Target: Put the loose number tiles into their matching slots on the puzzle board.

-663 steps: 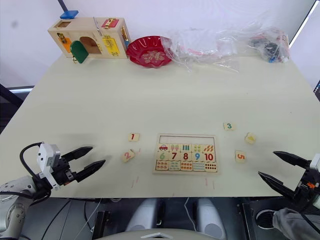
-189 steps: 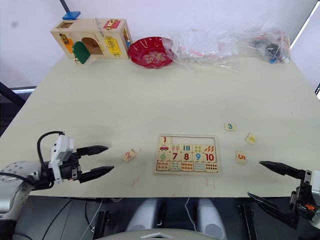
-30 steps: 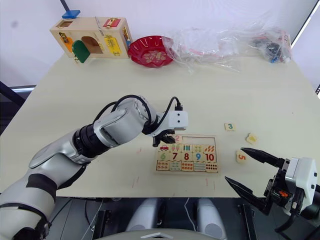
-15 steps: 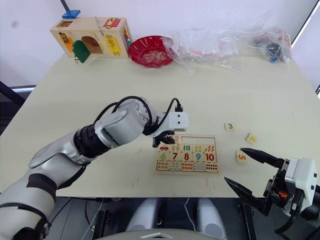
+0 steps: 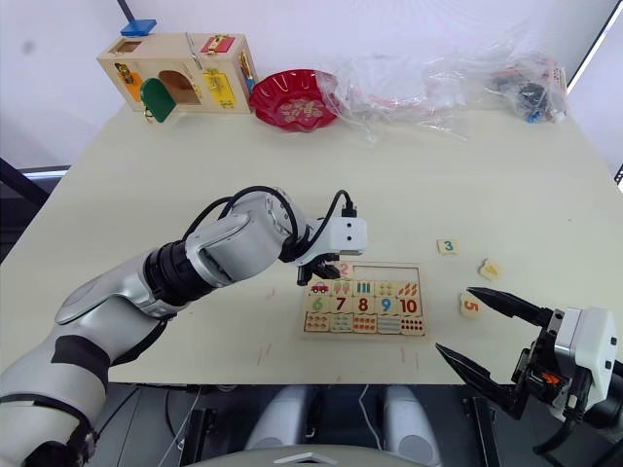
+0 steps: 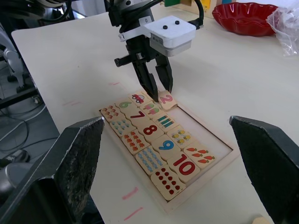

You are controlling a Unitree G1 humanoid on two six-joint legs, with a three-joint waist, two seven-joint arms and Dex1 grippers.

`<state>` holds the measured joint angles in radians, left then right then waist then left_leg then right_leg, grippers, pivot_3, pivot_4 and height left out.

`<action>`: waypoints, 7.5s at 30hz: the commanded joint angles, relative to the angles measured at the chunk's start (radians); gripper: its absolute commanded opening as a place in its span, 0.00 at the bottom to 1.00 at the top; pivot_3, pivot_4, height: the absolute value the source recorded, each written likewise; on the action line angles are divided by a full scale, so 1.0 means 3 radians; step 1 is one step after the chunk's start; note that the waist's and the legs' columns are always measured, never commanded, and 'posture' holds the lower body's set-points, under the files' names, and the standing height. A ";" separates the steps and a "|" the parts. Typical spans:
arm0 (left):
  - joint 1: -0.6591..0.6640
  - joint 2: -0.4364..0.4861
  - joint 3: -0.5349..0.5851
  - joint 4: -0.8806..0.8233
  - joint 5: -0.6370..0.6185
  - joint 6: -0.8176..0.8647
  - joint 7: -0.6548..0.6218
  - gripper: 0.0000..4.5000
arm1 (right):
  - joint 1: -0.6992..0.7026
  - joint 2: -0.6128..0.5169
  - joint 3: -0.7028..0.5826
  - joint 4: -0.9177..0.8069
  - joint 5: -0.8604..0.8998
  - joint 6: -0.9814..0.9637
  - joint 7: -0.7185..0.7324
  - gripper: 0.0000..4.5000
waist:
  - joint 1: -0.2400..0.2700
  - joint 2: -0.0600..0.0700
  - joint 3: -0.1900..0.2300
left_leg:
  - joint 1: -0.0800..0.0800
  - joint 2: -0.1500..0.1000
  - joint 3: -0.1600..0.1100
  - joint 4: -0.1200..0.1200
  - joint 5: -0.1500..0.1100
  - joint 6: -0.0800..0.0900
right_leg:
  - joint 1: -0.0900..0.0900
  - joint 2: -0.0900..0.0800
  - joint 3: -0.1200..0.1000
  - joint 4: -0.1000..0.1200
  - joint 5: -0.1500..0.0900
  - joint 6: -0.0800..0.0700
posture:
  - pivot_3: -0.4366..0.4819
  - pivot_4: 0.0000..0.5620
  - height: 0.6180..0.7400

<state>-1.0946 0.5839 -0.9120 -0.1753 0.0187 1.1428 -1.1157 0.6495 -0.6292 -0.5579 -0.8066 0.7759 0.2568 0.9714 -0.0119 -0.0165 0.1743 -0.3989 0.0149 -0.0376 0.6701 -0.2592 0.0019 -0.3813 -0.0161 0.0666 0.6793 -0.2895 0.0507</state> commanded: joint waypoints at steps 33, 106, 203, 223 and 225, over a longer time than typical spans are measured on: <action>-0.0101 -0.0012 0.0029 -0.0061 0.0005 -0.0009 -0.0005 0.22 | 0.0602 0.0242 -0.0382 0.0017 0.0012 -0.0370 0.0323 1.00 | 0.0001 0.0000 0.0000 | 0.0000 0.0001 0.0000 0.0000 0.0000 0.0000 | 0.0000 0.0000 0.0000 0.0000 0.0000 0.0000 | 0.48 0.27 1.00; 0.0642 -0.0188 0.1694 0.2231 -0.0542 -0.3605 -0.1328 0.01 | 0.0399 0.0199 -0.0189 0.0084 -0.0042 -0.0387 0.0274 1.00 | -0.0002 0.0002 0.0000 | 0.0002 -0.0003 0.0000 0.0001 0.0000 0.0000 | 0.0001 -0.0002 -0.0002 0.0001 0.0000 0.0000 | 0.48 0.27 1.00; 0.3638 0.0138 0.3949 0.0096 -0.1832 -0.2462 -0.0038 0.37 | 0.0334 0.0581 -0.0138 0.0732 -0.0284 -0.0561 -0.0280 1.00 | 0.0006 0.0014 -0.0009 | 0.0010 0.0012 -0.0028 -0.0003 0.0000 -0.0001 | 0.0010 -0.0017 -0.0011 0.0001 0.0000 -0.0003 | 0.48 0.27 1.00; 0.3754 0.0386 0.3799 0.0051 -0.1852 -0.2767 -0.0255 0.99 | 0.0156 0.0053 -0.0352 0.0985 -0.0399 -0.0183 -0.0278 1.00 | -0.0004 0.0016 -0.0011 | 0.0015 0.0016 -0.0004 -0.0005 0.0000 0.0000 | 0.0007 -0.0015 0.0002 -0.0002 0.0000 -0.0003 | 0.48 0.27 1.00; 0.3687 0.0411 0.3771 0.0049 -0.1974 -0.2657 -0.0357 0.99 | -0.0043 -0.0254 -0.0299 0.1036 -0.0516 -0.0003 -0.0300 1.00 | -0.0012 0.0017 -0.0011 | 0.0017 0.0018 0.0000 -0.0004 -0.0001 0.0000 | 0.0006 -0.0012 0.0007 -0.0002 0.0000 -0.0002 | 0.48 0.27 1.00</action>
<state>0.0251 0.6855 0.2160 -0.1294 -0.5264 0.3353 -1.1887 0.6712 -0.6453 -0.6426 -0.4791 0.6526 0.2110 0.9000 -0.0154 -0.0115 0.1710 -0.3939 0.0202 -0.0369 0.6687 -0.2594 0.0018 -0.3796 -0.0195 0.0688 0.6788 -0.2894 0.0500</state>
